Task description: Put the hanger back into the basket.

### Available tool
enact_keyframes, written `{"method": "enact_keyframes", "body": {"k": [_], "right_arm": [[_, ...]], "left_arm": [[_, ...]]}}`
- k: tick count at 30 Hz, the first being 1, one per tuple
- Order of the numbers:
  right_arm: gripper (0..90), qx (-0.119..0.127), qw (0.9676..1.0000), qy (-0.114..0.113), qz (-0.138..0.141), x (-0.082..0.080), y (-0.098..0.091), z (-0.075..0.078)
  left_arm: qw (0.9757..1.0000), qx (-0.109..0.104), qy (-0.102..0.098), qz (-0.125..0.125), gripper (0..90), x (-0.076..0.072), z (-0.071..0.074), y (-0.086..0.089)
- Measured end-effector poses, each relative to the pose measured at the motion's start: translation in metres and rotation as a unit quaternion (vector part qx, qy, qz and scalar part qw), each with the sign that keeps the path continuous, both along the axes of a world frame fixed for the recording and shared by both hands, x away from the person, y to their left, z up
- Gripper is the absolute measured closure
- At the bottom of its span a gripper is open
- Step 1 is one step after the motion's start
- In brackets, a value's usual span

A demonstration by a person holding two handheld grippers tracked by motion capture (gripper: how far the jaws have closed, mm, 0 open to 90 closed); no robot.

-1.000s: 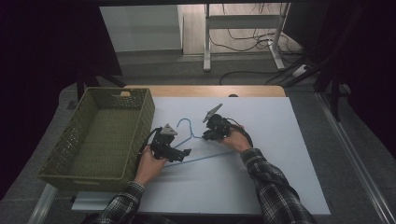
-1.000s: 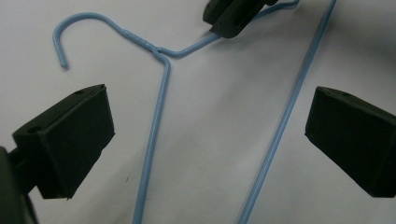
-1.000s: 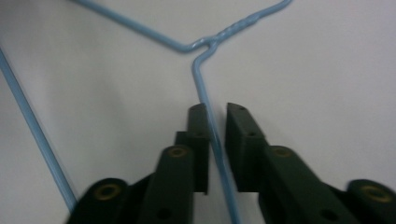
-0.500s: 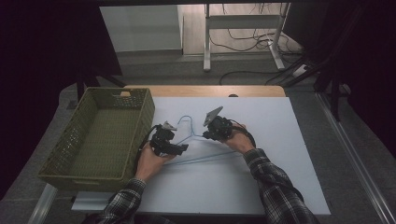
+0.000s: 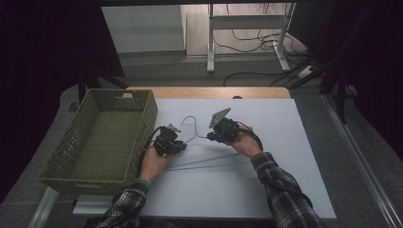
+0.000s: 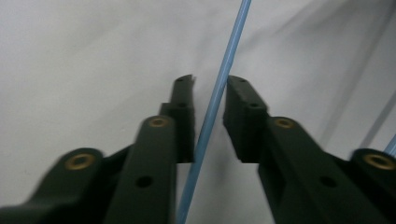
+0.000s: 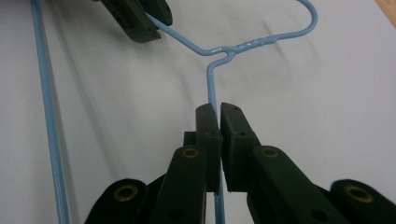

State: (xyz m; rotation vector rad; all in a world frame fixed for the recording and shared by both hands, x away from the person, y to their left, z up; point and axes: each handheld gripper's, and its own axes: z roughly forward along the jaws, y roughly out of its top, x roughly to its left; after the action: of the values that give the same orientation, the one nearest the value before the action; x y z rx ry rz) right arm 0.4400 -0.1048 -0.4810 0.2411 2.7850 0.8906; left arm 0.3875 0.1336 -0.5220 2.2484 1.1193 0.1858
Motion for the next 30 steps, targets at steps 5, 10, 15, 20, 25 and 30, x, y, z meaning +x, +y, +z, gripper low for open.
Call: {"method": "enact_keyframes", "body": {"k": [5, 10, 15, 20, 25, 30], "right_arm": [[85.5, -0.013, 0.9999, 0.006, -0.007, 0.001, 0.001, -0.006], [71.9, 0.011, 0.9984, 0.016, -0.054, 0.005, -0.001, -0.001], [56.9, 0.06, 0.9915, 0.047, -0.106, 0.009, 0.012, 0.011], [52.5, 0.095, 0.9825, 0.083, -0.137, 0.016, 0.033, 0.012], [71.6, 0.089, 0.9736, 0.11, -0.179, 0.024, 0.05, 0.004], [81.9, 0.133, 0.9579, 0.161, -0.197, 0.025, 0.044, 0.008]], "left_arm": [[0.9991, 0.019, -0.021, -0.031, 81.4, -0.005, 0.004, -0.004], [0.998, 0.024, -0.031, -0.05, 86.0, -0.01, 0.008, -0.009], [0.9974, 0.01, -0.039, -0.06, 86.1, -0.013, 0.012, -0.01], [0.997, 0.011, -0.039, -0.066, 86.0, -0.016, 0.012, -0.012], [0.9967, 0.004, -0.036, -0.072, 85.9, -0.019, 0.014, -0.015], [0.9967, -0.02, -0.024, -0.076, 77.2, -0.021, 0.017, -0.015]]}}
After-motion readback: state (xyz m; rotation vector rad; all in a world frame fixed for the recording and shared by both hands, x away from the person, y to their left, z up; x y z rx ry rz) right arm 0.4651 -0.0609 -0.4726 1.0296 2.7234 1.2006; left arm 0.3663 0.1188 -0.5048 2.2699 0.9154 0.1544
